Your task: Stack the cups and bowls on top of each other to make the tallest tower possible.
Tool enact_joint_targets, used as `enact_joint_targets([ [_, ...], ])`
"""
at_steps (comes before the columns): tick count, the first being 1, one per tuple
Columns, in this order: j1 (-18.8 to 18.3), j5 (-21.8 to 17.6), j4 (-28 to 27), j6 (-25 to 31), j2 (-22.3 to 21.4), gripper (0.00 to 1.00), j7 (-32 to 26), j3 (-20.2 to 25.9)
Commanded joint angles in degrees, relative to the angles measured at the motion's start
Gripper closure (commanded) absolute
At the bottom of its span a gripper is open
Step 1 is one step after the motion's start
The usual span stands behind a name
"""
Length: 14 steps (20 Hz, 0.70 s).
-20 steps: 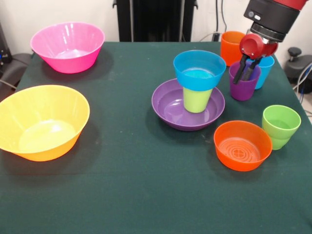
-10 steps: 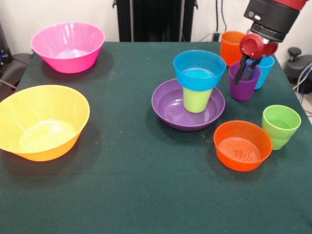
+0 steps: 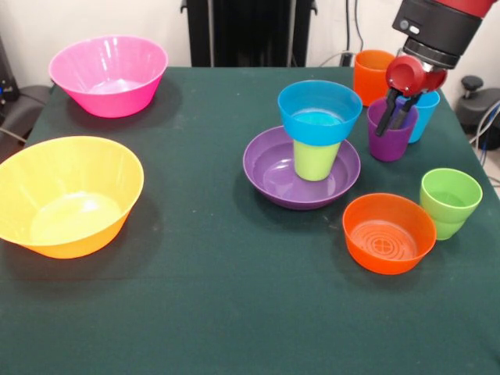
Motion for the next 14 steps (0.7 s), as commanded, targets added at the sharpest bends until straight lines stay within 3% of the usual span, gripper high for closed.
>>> enact_joint_targets([
  [1, -1.4, 1.5, -8.4, -2.0, 1.2, 0.00, 11.0, 8.9],
  [14, -1.4, 1.1, -8.5, -2.0, 1.9, 0.00, 11.7, 8.7],
])
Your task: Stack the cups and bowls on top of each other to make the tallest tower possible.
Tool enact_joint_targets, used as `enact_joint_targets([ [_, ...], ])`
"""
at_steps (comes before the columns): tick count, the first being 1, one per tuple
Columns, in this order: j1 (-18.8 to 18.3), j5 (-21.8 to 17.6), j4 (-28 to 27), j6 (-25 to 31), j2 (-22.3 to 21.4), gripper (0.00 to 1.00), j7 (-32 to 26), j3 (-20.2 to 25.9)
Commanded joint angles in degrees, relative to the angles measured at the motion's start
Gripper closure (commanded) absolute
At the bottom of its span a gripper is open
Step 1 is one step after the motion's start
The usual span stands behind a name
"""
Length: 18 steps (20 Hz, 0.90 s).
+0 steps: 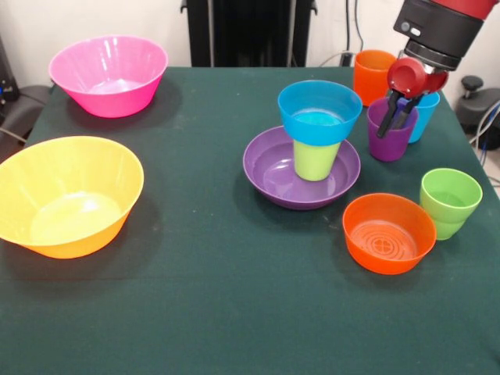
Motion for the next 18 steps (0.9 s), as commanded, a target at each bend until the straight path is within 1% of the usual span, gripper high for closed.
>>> enact_joint_targets([
  [1, -1.2, 1.1, -8.0, -1.8, 2.0, 0.00, 11.8, 8.6],
  [7, -1.3, 1.1, -8.0, -2.1, 1.9, 0.00, 11.8, 8.7],
  [8, -1.3, 1.1, -8.0, -2.1, 1.9, 1.00, 11.9, 8.7],
  [18, -1.3, 1.2, -7.9, -2.1, 1.6, 1.00, 11.5, 8.8],
])
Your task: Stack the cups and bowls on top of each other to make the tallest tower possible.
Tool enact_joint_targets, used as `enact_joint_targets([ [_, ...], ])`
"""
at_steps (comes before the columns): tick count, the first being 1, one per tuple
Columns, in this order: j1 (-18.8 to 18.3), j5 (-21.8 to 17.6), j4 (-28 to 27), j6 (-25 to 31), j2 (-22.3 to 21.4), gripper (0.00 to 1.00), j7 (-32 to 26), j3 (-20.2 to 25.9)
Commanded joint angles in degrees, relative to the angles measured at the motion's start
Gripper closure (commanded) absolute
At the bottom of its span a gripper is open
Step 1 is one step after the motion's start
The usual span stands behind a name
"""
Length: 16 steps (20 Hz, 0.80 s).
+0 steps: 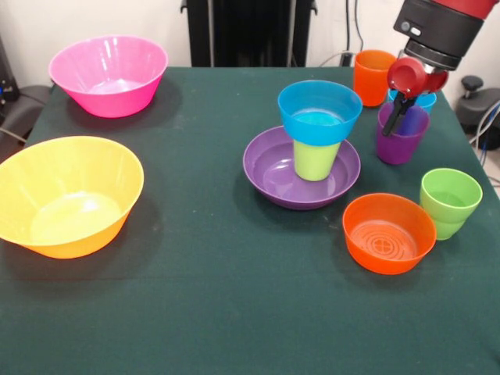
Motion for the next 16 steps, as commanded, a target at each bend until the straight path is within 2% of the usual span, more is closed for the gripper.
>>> enact_joint_targets([
  [1, -1.2, 1.4, -7.9, -1.8, 1.6, 1.00, 11.1, 8.9],
  [6, -0.9, 0.3, -7.6, -3.8, 1.8, 1.00, 12.2, 8.8],
  [9, 0.5, 0.2, -5.5, -4.8, 0.4, 1.00, 9.4, 9.4],
  [11, 1.3, -0.7, -3.8, -6.6, -0.3, 1.00, 9.5, 9.3],
  [16, 2.8, -2.2, 0.5, -12.6, -6.4, 1.00, 9.2, 8.5],
])
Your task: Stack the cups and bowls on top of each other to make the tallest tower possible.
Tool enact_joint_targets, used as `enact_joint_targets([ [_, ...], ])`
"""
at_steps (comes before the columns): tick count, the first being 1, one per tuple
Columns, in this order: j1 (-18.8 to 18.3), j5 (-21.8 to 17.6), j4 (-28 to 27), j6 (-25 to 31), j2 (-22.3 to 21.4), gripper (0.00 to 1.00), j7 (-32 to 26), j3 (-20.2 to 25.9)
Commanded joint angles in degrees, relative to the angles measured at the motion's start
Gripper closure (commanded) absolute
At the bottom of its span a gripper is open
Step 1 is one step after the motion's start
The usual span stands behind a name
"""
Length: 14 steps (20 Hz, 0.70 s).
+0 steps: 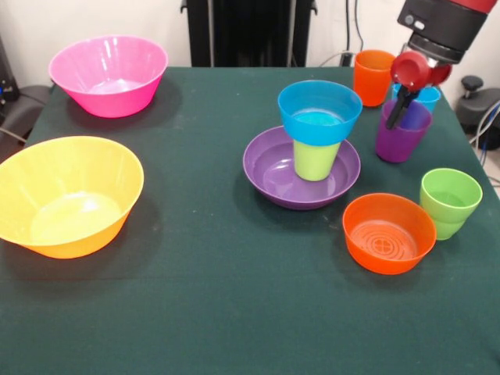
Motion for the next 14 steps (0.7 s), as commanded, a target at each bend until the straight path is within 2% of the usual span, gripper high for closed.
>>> enact_joint_targets([
  [1, 2.1, -2.0, 0.6, -11.2, -6.9, 1.00, 9.3, 7.6],
  [7, 1.4, -4.4, 2.1, -16.4, -12.0, 1.00, 10.6, 4.8],
  [14, 1.2, -6.2, 3.7, -18.7, -14.7, 1.00, 10.2, 3.7],
])
